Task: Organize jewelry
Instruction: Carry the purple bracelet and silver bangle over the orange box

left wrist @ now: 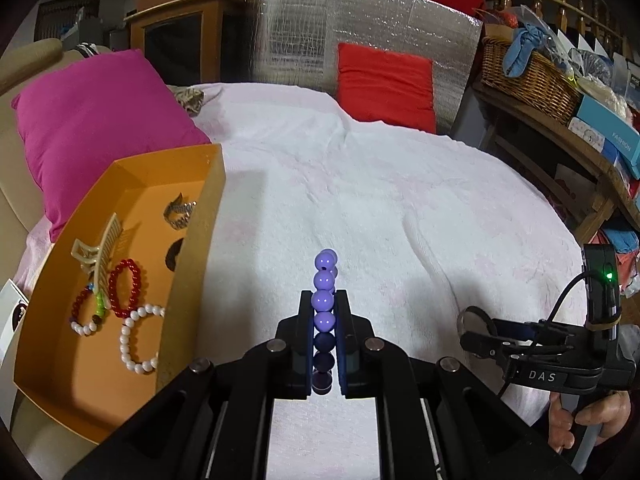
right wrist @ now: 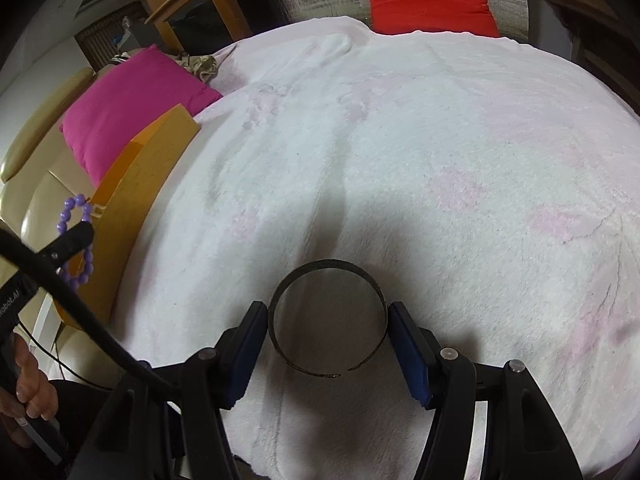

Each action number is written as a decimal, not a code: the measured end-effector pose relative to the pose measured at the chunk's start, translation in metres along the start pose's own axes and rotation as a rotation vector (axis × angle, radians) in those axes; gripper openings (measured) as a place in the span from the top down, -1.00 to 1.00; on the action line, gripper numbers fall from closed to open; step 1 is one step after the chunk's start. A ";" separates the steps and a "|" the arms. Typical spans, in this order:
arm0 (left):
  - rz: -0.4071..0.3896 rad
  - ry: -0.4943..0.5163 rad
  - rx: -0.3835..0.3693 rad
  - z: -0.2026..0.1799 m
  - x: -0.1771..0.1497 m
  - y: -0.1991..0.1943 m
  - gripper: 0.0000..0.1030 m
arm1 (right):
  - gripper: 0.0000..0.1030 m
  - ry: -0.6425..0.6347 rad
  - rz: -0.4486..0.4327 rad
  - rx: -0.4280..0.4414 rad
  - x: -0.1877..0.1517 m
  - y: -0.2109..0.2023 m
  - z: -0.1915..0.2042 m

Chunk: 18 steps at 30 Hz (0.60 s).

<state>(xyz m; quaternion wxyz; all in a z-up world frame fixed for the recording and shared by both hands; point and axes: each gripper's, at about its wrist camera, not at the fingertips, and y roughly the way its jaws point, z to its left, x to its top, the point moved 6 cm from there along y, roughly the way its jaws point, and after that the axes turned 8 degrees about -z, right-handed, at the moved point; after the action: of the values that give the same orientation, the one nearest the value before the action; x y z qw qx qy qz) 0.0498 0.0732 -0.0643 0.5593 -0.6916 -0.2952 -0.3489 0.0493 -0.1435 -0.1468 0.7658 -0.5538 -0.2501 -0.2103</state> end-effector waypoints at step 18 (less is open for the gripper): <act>-0.117 -0.126 0.120 0.090 0.015 -0.043 0.82 | -0.25 -0.194 -0.096 0.150 0.071 0.002 0.132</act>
<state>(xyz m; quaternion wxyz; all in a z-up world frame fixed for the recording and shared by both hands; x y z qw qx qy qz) 0.0376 0.1704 -0.0396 0.5588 -0.6590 -0.3901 -0.3183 0.0866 -0.0202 -0.0703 0.7663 -0.5001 -0.3645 -0.1730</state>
